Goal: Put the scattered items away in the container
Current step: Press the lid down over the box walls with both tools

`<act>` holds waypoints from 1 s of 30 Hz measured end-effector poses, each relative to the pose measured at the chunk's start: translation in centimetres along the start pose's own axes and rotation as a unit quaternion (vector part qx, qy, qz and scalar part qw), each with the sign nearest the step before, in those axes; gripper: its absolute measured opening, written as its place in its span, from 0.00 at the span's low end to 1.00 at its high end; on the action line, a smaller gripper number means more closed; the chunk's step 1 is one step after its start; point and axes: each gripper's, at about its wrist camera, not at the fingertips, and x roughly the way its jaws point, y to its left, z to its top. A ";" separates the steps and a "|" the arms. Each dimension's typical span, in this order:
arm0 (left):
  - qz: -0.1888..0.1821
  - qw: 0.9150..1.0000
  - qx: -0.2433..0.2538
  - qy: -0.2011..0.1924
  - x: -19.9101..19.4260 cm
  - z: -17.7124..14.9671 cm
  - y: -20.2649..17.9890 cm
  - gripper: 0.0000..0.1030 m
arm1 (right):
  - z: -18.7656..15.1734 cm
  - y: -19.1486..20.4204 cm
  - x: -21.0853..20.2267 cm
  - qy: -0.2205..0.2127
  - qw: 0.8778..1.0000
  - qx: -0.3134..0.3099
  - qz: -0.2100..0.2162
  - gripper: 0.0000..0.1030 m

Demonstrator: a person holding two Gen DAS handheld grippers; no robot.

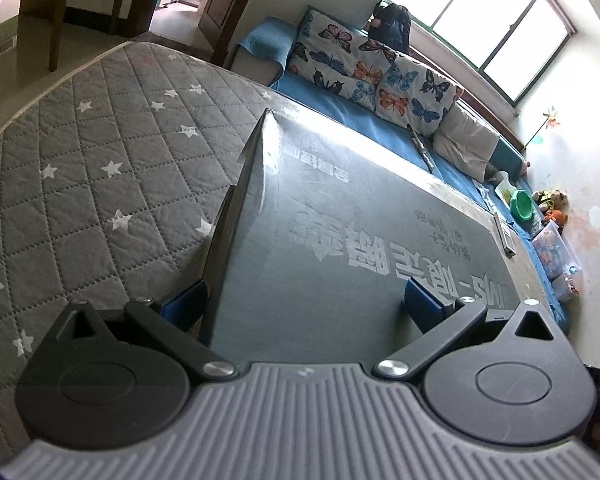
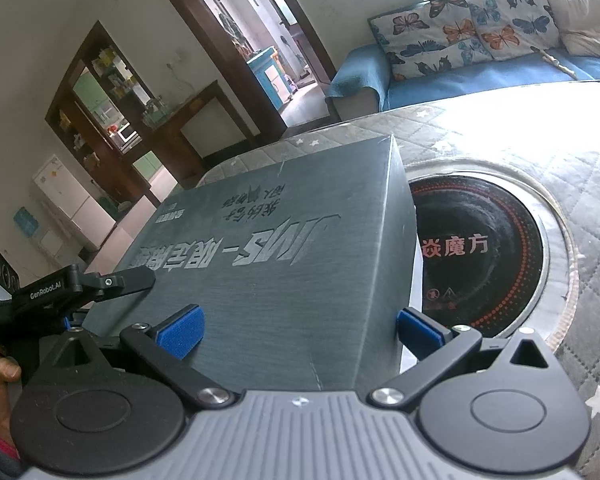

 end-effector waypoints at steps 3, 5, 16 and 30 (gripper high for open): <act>-0.001 1.000 0.000 0.001 0.0 0.0 0.2 1.00 | -0.1 0.1 -0.1 0.001 1.000 0.000 0.000 1.00; -0.001 1.000 -0.001 0.002 0.0 0.2 0.2 1.00 | -0.3 0.2 -0.2 0.001 1.000 -0.001 0.000 1.00; -0.003 1.000 0.000 0.001 0.0 0.0 0.6 1.00 | 0.2 0.5 -0.4 0.001 1.000 -0.002 0.003 1.00; -0.013 1.000 0.001 0.004 0.5 0.0 2.4 1.00 | -0.1 0.4 -0.4 0.002 1.000 -0.005 0.003 1.00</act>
